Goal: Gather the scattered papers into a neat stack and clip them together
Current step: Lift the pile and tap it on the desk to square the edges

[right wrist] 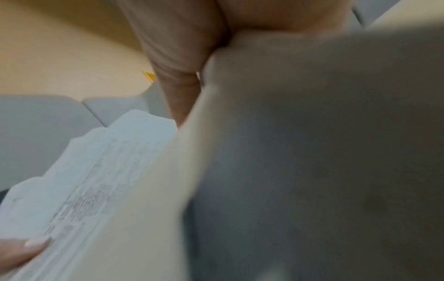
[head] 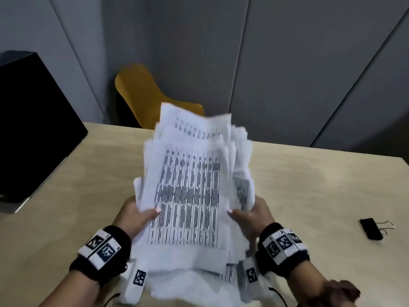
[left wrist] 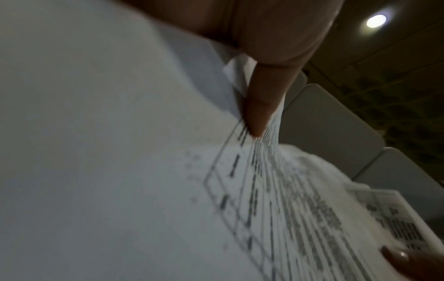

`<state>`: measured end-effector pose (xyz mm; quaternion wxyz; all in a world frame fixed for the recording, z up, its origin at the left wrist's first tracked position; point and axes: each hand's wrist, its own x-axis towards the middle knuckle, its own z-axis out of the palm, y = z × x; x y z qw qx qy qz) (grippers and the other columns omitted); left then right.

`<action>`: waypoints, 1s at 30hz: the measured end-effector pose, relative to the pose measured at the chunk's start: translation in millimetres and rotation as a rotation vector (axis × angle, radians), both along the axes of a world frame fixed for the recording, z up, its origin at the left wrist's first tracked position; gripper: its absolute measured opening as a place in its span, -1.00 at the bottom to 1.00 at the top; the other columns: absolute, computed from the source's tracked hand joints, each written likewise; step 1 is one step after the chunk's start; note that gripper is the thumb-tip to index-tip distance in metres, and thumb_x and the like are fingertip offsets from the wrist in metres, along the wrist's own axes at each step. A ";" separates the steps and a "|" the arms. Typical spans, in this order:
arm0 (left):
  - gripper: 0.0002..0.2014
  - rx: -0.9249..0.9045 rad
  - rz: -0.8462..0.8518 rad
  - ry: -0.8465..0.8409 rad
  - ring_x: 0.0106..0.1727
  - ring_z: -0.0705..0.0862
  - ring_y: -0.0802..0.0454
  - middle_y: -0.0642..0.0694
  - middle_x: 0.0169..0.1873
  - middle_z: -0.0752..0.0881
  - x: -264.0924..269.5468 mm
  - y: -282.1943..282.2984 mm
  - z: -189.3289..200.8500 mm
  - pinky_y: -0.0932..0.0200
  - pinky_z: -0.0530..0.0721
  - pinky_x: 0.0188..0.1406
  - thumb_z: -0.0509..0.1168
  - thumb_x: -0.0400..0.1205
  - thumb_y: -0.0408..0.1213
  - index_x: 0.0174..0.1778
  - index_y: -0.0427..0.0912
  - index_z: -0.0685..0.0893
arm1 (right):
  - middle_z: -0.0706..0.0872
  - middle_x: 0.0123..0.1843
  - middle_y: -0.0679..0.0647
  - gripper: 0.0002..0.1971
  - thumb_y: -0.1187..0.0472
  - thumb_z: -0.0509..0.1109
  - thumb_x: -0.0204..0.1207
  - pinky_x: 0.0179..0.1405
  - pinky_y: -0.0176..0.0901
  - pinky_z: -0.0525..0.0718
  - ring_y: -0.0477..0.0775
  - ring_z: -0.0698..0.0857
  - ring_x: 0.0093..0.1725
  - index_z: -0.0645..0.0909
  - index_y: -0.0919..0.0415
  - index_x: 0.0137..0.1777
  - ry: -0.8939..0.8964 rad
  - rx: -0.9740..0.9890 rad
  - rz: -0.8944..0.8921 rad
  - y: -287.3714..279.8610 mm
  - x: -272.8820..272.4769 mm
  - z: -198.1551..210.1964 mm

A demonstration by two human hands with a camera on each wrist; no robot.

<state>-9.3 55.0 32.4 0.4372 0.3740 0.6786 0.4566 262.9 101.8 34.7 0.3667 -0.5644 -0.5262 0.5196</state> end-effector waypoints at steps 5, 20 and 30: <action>-0.76 0.391 0.081 0.011 -0.42 0.70 0.45 0.16 -0.40 0.81 7.5 1.7 63.7 0.53 0.64 -0.36 0.41 0.43 -0.58 -0.25 -0.11 0.68 | 0.77 -0.40 -0.35 -0.72 0.55 0.48 0.31 -0.35 -0.45 0.69 -0.33 0.75 -0.34 0.66 0.43 0.04 0.226 0.318 -0.059 15.2 9.9 51.2; -0.86 0.506 0.020 -0.098 -0.39 0.69 0.47 0.34 -0.50 0.75 27.0 -2.4 62.8 0.59 0.61 -0.36 0.48 0.35 -0.29 -0.23 0.01 0.73 | 0.81 -0.31 -0.26 -0.49 0.65 0.42 0.32 -0.20 -0.42 0.70 -0.29 0.77 -0.22 0.81 -0.08 -0.33 0.366 0.521 -0.049 -2.4 -2.8 60.8; -0.39 0.587 -0.236 -0.046 -0.05 0.79 0.10 -0.04 -0.12 0.84 12.9 -10.6 68.1 0.30 0.73 -0.13 0.66 -0.02 -0.01 -0.06 -0.15 0.79 | 0.85 -0.23 -0.11 -0.64 0.51 0.60 0.15 -0.21 -0.31 0.72 -0.11 0.81 -0.18 0.68 0.26 -0.05 0.318 0.494 0.043 -13.9 15.2 68.2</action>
